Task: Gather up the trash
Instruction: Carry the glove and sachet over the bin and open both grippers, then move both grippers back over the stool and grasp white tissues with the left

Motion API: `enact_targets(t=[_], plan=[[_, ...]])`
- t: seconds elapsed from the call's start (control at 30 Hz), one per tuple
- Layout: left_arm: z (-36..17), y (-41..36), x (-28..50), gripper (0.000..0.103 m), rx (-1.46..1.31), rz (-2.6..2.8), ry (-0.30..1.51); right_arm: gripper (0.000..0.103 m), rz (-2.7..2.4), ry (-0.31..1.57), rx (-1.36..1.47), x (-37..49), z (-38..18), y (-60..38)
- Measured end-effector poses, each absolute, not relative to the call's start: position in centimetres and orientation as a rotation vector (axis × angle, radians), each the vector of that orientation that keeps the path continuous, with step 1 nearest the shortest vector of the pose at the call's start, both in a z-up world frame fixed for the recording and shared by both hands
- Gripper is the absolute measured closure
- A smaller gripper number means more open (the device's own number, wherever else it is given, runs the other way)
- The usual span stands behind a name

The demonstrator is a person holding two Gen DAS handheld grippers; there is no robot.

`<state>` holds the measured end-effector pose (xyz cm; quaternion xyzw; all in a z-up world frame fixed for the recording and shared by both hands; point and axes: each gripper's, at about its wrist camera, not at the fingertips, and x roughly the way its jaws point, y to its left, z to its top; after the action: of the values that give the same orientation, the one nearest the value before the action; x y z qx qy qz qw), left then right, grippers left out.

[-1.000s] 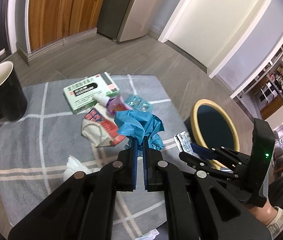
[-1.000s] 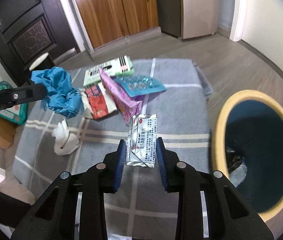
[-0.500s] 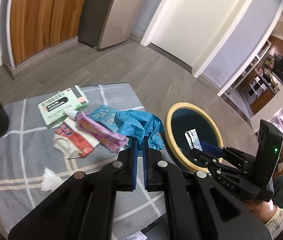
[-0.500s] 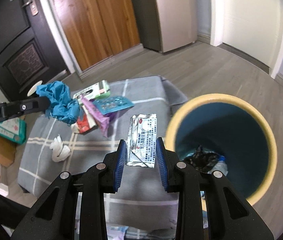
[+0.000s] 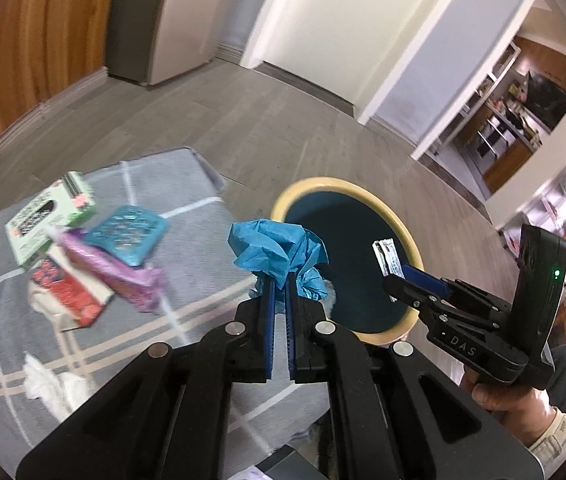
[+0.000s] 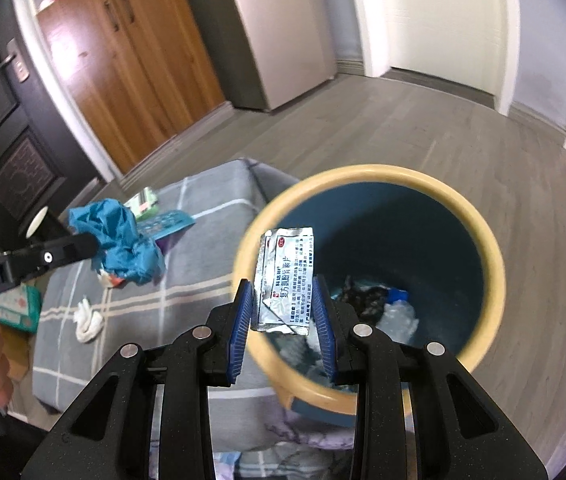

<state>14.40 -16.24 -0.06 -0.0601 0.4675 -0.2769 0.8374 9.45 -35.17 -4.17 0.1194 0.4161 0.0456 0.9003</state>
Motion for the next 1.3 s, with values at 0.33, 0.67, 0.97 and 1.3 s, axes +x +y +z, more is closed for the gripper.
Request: enact_targets(t=[0.33,0.67,0.97,1.3], plan=[[-2.3,-21.8,15.3,0.099,-0.123,-0.657,1.04,0.071,0.024,0.894,0.328,9.1,-5.7,-38.8],[-4.1,-24.9,16.5,0.099,-0.176,-0.681,1.097,0.07,-0.014,0.93,0.39,9.2,-7.2,-40.2],[-4.3,-23.7,17.0,0.081,-0.193,-0.642,1.1,0.063,-0.037,0.939,0.415,9.6,-7.6,-40.6],[-3.4,-20.7,17.0,0.06,-0.205,-0.573,1.062,0.062,-0.038,0.932,0.425,9.7,-7.4,-40.5]])
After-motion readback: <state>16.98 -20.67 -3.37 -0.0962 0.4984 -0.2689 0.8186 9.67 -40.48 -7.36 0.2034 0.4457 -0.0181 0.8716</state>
